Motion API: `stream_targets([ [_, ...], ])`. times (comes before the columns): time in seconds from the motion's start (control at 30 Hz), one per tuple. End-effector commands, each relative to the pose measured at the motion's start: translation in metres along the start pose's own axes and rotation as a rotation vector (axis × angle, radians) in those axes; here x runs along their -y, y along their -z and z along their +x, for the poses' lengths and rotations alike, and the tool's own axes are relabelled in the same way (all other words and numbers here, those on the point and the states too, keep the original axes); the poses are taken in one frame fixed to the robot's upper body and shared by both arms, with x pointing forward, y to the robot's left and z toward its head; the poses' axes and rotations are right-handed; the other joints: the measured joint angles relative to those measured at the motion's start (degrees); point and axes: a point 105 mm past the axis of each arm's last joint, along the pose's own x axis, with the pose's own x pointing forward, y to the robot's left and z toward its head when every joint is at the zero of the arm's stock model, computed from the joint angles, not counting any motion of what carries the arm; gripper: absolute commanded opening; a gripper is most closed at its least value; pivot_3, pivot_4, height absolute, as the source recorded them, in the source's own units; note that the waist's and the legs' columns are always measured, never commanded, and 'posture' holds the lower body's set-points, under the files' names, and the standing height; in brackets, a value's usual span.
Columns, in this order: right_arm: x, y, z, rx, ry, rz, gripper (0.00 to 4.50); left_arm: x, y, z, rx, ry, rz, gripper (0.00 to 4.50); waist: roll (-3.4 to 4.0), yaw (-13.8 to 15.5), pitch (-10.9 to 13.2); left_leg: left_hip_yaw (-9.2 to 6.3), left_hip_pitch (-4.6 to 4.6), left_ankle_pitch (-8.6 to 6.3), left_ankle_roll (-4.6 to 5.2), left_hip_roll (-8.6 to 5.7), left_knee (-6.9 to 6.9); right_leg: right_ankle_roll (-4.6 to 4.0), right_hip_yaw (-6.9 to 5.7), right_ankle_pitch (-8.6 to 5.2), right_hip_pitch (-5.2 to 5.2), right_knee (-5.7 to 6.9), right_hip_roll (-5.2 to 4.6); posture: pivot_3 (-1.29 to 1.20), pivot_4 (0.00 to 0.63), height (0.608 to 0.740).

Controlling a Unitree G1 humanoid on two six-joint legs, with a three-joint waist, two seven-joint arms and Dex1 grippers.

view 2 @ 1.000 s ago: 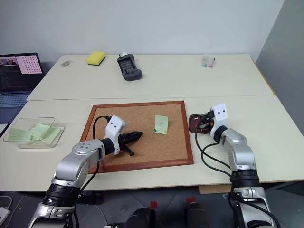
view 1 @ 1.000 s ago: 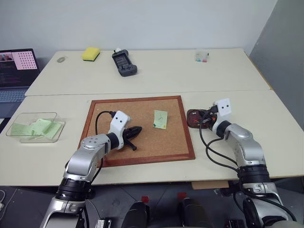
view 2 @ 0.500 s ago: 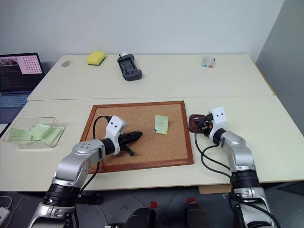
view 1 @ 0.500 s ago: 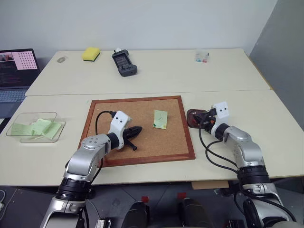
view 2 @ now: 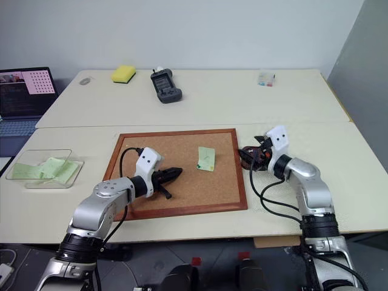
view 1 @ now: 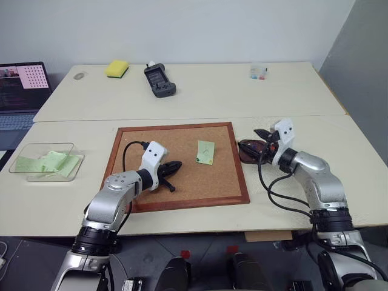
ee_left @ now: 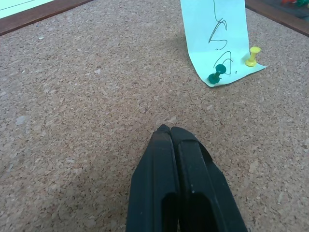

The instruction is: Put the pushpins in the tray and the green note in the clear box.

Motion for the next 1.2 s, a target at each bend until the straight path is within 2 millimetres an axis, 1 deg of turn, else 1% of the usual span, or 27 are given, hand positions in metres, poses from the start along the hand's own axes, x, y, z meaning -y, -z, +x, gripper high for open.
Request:
stream_targets([
  [0.03,-0.037,-0.019,0.008,0.037,-0.249,-0.112,4.46,0.002,0.024,0.002,-0.093,0.003,-0.025,0.0,0.0,0.01,0.0,-0.01,0.0,0.0,0.0,0.0,0.0,0.0,-0.01,0.0,0.0,-0.01,0.0,0.0,0.15,0.74],
  [0.13,-0.046,-0.011,0.016,0.012,-0.304,-0.174,4.46,0.002,0.024,0.003,-0.094,0.006,-0.024,0.0,0.0,0.01,0.0,-0.03,0.0,0.0,0.0,0.0,-0.01,0.0,-0.03,0.0,0.0,-0.02,0.0,0.0,0.15,0.74],
  [0.2,-0.057,-0.006,0.02,0.009,-0.373,-0.183,4.46,0.002,0.024,0.003,-0.094,0.008,-0.022,0.0,0.0,0.01,0.0,-0.03,0.0,0.0,0.0,0.0,0.01,0.0,-0.03,0.0,0.0,-0.02,0.0,0.0,0.15,0.74],
  [0.3,-0.072,-0.003,0.024,0.019,-0.459,-0.146,4.46,0.0,0.023,0.001,-0.094,0.004,-0.019,0.0,0.0,0.02,0.0,-0.02,0.0,0.0,0.0,0.0,0.02,0.0,-0.02,0.0,0.0,-0.02,-0.01,0.0,0.15,0.74],
  [0.43,-0.083,0.006,0.028,0.001,-0.519,-0.098,4.46,-0.001,0.022,0.0,-0.096,-0.002,-0.018,0.0,0.0,0.04,0.0,-0.16,-0.01,0.0,0.0,0.02,0.01,0.0,-0.07,0.0,0.0,-0.01,0.0,0.0,0.15,0.74],
  [0.6,-0.083,0.021,0.04,-0.025,-0.484,-0.045,4.46,0.001,0.025,-0.002,-0.102,0.002,-0.023,0.0,0.0,0.0,0.0,-0.4,0.01,0.0,-0.01,0.01,0.01,0.0,-0.06,0.0,0.0,-0.02,-0.01,0.0,0.15,0.74],
  [0.9,-0.075,0.028,0.061,-0.028,-0.4,0.016,4.46,0.001,0.022,0.0,-0.103,0.005,-0.017,0.0,0.0,-0.02,0.0,-0.45,0.0,0.0,-0.01,0.01,-0.02,-0.01,-0.09,0.0,-0.02,-0.01,0.0,0.0,0.15,0.74],
  [0.97,-0.074,0.029,0.064,-0.032,-0.394,0.018,4.1,0.002,0.022,0.001,-0.102,0.008,-0.017,0.0,0.0,-0.02,0.0,-0.46,-0.01,0.0,-0.01,0.01,-0.02,-0.01,-0.1,0.0,-0.02,-0.01,0.0,0.0,0.15,0.74],
  [1.0,-0.073,0.03,0.065,-0.035,-0.385,0.024,4.05,0.003,0.022,0.001,-0.102,0.009,-0.018,0.0,0.0,-0.02,0.0,-0.45,-0.01,0.0,-0.01,0.01,-0.02,-0.01,-0.09,0.0,-0.02,-0.01,0.0,0.0,0.15,0.74],
  [1.03,-0.072,0.031,0.066,-0.044,-0.381,0.03,3.74,0.003,0.022,0.001,-0.103,0.01,-0.018,0.0,0.0,-0.02,0.0,-0.45,-0.01,0.0,-0.01,0.0,-0.01,-0.01,-0.08,0.0,-0.02,-0.01,0.0,0.0,0.15,0.74],
  [1.2,-0.069,0.039,0.068,-0.083,-0.372,0.009,2.6,0.005,0.024,0.0,-0.107,0.012,-0.023,0.0,0.0,-0.03,0.0,-0.45,-0.01,0.0,-0.01,0.0,-0.02,-0.01,-0.08,0.0,-0.02,-0.01,0.0,0.0,0.15,0.74],
])
